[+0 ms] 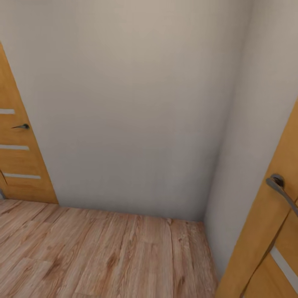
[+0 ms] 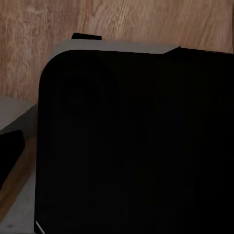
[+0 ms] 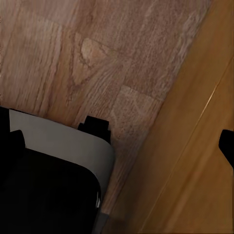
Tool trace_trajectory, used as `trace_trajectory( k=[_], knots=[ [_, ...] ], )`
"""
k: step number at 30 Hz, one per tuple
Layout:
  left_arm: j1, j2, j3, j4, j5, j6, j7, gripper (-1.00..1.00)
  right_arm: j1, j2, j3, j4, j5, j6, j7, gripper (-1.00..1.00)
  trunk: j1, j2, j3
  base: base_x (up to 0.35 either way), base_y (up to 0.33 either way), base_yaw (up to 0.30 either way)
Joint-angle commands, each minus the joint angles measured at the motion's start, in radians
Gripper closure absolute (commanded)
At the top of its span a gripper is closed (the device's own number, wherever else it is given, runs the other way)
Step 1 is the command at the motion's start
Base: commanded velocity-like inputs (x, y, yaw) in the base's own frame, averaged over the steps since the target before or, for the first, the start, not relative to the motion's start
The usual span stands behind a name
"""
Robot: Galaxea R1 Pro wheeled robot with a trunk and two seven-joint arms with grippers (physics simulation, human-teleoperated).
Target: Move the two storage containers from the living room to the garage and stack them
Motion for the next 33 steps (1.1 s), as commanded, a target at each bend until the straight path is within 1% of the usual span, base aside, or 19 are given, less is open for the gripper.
trace_trajectory(
  k=[1,4,10,33],
  knots=[
    [0.0,0.0,0.003,0.0,0.008,-0.002,0.0,-1.0,-0.001,0.001,0.008,0.003,-0.001,-0.006,0.001,-1.0,0.0,0.0,-0.001,0.247,0.0,0.0],
    [0.0,0.0,0.003,0.0,0.008,-0.002,0.0,-1.0,-0.001,0.007,0.008,0.003,-0.001,-0.004,0.002,-1.0,0.0,0.0,-0.001,0.245,0.0,0.0],
    [0.0,0.0,0.003,0.0,0.008,-0.002,0.0,-1.0,-0.001,0.008,0.008,0.003,-0.001,-0.006,0.002,-1.0,0.0,0.0,-0.001,0.241,0.0,0.081],
    [0.0,0.0,0.003,0.0,0.008,-0.002,0.0,-1.0,-0.001,0.007,0.008,0.003,-0.001,-0.007,0.002,-1.0,0.0,0.0,-0.001,0.23,0.0,0.259]
  ],
)
